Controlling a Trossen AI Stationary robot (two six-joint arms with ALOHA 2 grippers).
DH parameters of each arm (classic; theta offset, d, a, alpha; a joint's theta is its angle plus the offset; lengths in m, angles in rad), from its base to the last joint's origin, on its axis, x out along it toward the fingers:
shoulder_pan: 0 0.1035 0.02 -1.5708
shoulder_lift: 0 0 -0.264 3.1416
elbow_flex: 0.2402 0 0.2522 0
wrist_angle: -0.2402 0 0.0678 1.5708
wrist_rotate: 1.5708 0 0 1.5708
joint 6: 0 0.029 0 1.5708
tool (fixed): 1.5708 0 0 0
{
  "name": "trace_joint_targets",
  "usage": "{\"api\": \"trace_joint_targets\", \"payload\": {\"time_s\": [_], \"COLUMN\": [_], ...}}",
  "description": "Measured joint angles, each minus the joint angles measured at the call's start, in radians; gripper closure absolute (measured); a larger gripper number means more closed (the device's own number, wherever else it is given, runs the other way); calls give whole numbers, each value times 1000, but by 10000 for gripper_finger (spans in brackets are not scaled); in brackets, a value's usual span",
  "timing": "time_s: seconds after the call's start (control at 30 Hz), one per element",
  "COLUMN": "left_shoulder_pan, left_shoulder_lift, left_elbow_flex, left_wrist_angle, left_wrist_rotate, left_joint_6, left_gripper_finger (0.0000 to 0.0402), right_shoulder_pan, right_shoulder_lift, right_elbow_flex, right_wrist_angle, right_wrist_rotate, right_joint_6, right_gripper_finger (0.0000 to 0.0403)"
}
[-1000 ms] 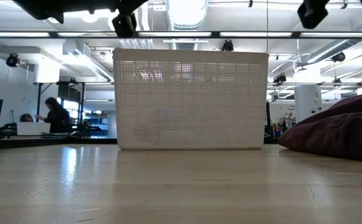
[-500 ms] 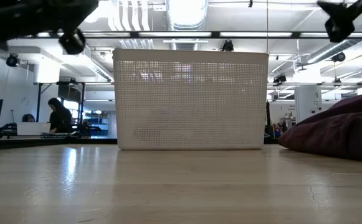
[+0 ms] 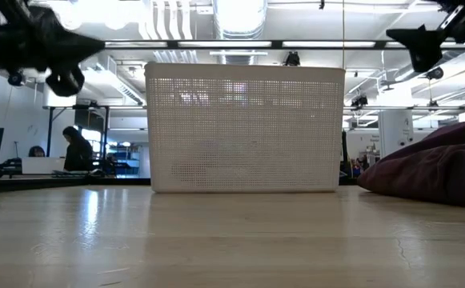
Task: Pick & place medical supplies in basket/bin
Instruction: Return to Home Position
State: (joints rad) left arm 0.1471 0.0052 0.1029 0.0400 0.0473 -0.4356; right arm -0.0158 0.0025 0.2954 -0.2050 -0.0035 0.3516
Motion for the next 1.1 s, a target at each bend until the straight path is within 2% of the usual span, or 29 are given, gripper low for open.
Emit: {"api": "trace_joint_targets", "payload": {"time_s": [0.17,0.53,0.87,1.1], "left_shoulder_pan": [6,6,6,6], "left_shoulder_lift": [51,36,40,40], "left_elbow_flex": [14,13,13,12], "left_wrist_angle": [16,23,-22,-36], "left_wrist_rotate": [-82,-81,-76,-76], "left_joint_6": [-9,-11,-8,115], "left_gripper_finger": [402,402,402,402], "right_shoulder_pan": [2,3,3,2], "right_shoulder_lift": [-2,-3,-2,3], "right_elbow_flex": [-131,-287,-286,-286], "right_wrist_angle": [193,372,321,282], "right_wrist_rotate": [-25,-75,-73,-73], "right_joint_6": [-11,26,-13,-15], "right_gripper_finger": [96,96,98,97]}}
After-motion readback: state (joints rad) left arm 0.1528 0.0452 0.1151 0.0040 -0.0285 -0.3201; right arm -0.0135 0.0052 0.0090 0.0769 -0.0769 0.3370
